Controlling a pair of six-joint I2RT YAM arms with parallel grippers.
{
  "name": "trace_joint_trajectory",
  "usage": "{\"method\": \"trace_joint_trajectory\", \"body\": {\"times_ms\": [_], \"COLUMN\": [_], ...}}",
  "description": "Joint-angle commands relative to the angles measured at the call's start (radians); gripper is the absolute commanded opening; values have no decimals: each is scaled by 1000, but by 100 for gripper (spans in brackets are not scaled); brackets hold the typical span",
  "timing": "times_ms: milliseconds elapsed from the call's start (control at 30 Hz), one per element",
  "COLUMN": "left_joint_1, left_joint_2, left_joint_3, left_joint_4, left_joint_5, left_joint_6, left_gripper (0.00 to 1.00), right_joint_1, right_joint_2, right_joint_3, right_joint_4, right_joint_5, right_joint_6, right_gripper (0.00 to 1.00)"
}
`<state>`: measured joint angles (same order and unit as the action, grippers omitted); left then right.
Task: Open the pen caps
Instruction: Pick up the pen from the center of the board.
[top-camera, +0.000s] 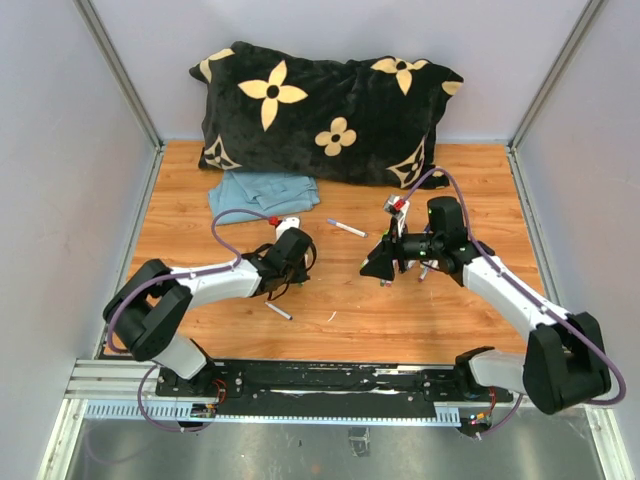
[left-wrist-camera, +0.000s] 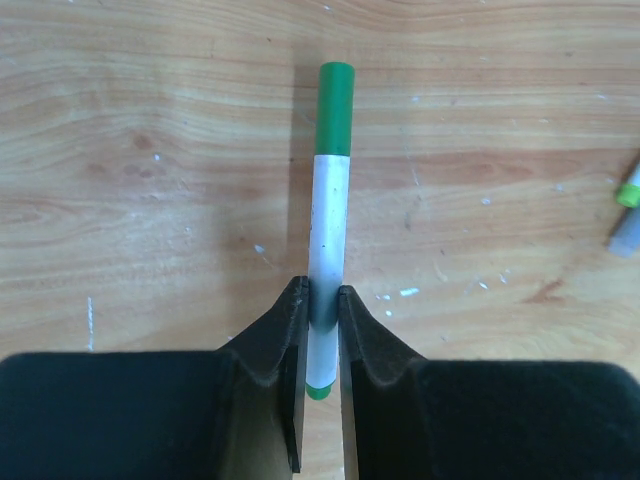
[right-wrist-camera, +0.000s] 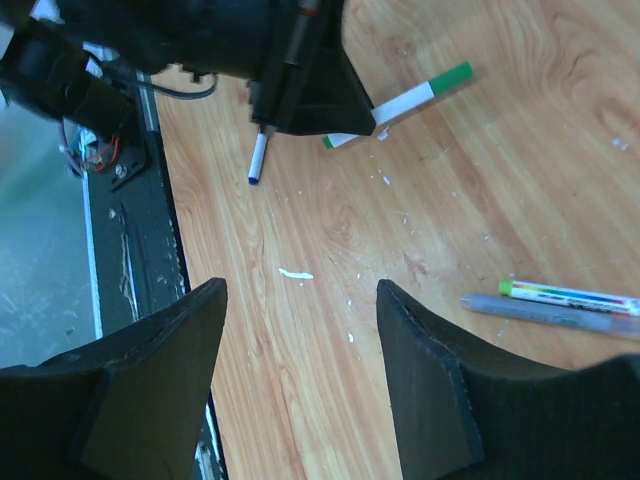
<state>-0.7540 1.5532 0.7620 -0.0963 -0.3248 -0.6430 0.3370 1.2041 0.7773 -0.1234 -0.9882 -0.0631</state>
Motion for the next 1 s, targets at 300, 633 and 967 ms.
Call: {"method": "trace_joint_trajectory", "body": {"times_ms": [300,633,967], "left_joint_1": [-27,-64,-117], "left_joint_2": [-157,-178,-142], "left_joint_3": [-231,-311,-306], "left_joint_4": [353,473,549], "left_joint_5": [179,192,168], "left_joint_6": [-182,-323,-386], "left_gripper": [0,0,0], "right_joint_1": [45,58,80], "right_joint_2": [142,320,418], "right_joint_3": [-153,-109,-65], "right_joint_4": [479,476,444], "right_joint_5": [148,194,169], "right_joint_6": [443,569,568], "right_gripper": [62,60,60]}}
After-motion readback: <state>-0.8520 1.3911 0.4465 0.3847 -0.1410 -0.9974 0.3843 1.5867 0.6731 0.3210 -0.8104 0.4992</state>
